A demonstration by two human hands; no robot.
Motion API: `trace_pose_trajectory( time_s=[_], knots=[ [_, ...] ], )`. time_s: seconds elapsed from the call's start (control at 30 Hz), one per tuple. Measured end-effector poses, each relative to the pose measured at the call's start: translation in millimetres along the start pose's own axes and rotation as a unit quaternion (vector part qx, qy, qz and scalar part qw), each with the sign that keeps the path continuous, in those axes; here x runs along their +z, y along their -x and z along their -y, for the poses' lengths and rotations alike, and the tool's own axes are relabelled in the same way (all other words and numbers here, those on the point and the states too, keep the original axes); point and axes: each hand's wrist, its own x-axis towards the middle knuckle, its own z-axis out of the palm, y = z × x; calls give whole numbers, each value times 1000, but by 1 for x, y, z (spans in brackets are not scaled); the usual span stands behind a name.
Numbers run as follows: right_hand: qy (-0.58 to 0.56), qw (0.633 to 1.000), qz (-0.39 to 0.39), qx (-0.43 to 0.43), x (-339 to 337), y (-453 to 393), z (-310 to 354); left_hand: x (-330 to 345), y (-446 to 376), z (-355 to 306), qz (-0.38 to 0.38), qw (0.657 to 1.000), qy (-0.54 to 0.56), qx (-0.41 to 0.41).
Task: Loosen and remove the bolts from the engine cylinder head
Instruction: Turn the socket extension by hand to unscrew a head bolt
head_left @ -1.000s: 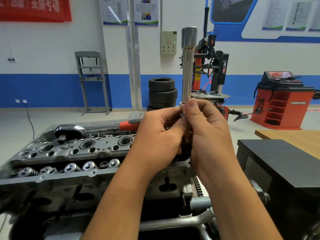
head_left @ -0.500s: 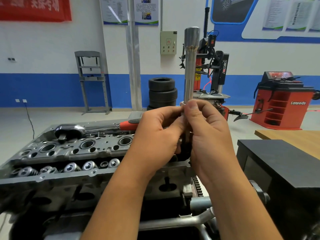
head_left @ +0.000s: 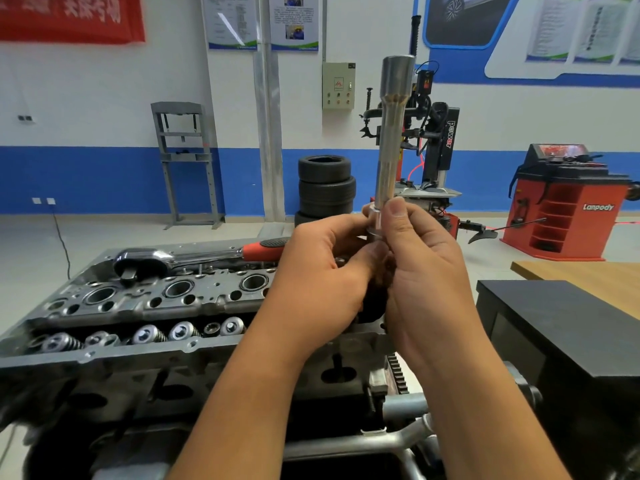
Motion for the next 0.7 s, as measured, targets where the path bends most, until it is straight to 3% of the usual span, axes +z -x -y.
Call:
trace_pose_trajectory(
  time_s=[0.7],
  knots=[
    [-3,1000,-8,-4,2,0,-1,-1,-1,3,-17,1000,11,1]
  ],
)
